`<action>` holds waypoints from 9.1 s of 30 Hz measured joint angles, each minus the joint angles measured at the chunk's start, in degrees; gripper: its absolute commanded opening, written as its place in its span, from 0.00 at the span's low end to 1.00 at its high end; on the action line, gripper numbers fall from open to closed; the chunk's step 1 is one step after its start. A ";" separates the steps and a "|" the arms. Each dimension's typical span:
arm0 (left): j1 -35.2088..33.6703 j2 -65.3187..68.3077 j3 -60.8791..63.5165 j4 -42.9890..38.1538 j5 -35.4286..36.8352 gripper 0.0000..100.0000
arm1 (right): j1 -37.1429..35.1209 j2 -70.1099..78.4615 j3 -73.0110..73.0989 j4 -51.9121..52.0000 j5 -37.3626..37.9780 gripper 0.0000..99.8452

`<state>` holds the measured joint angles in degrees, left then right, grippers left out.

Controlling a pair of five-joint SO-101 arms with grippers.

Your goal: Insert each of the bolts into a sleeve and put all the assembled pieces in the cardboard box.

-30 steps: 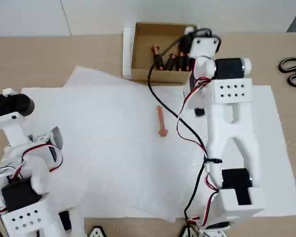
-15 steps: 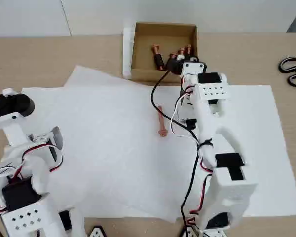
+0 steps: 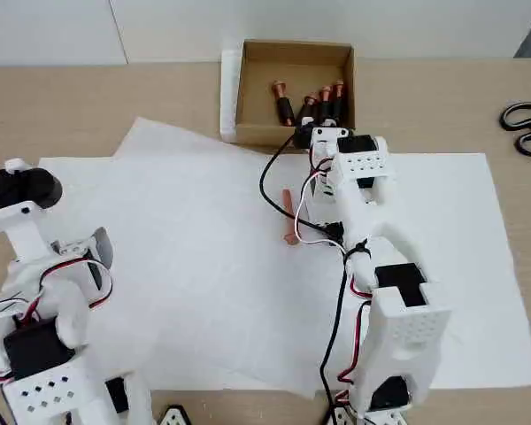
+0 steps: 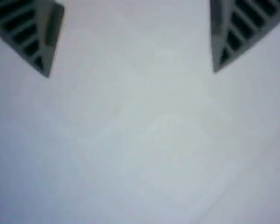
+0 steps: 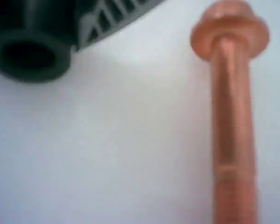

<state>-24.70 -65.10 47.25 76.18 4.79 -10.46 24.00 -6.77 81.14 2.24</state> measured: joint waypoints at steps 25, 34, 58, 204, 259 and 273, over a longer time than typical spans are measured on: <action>0.00 0.00 0.00 0.00 -0.09 0.21 | 0.26 3.78 -2.73 2.46 -0.09 0.00; 0.00 0.00 0.00 0.00 -0.09 0.21 | 0.44 3.34 -3.87 3.60 0.00 0.00; 21.27 43.25 -37.54 10.37 -4.40 0.21 | 15.38 -34.37 -12.92 17.23 2.99 0.00; 35.16 92.22 -79.74 16.62 -72.79 0.10 | 22.15 -46.51 -5.63 17.58 2.99 0.00; 35.25 78.33 -32.09 -3.78 75.52 0.19 | 22.15 -46.51 -5.45 17.58 2.99 0.00; 36.66 79.21 -32.35 -6.42 78.51 0.05 | 22.15 -46.51 -5.45 17.58 2.99 0.00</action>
<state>11.96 14.11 14.90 69.76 83.30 11.69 -22.51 -12.22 98.73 5.23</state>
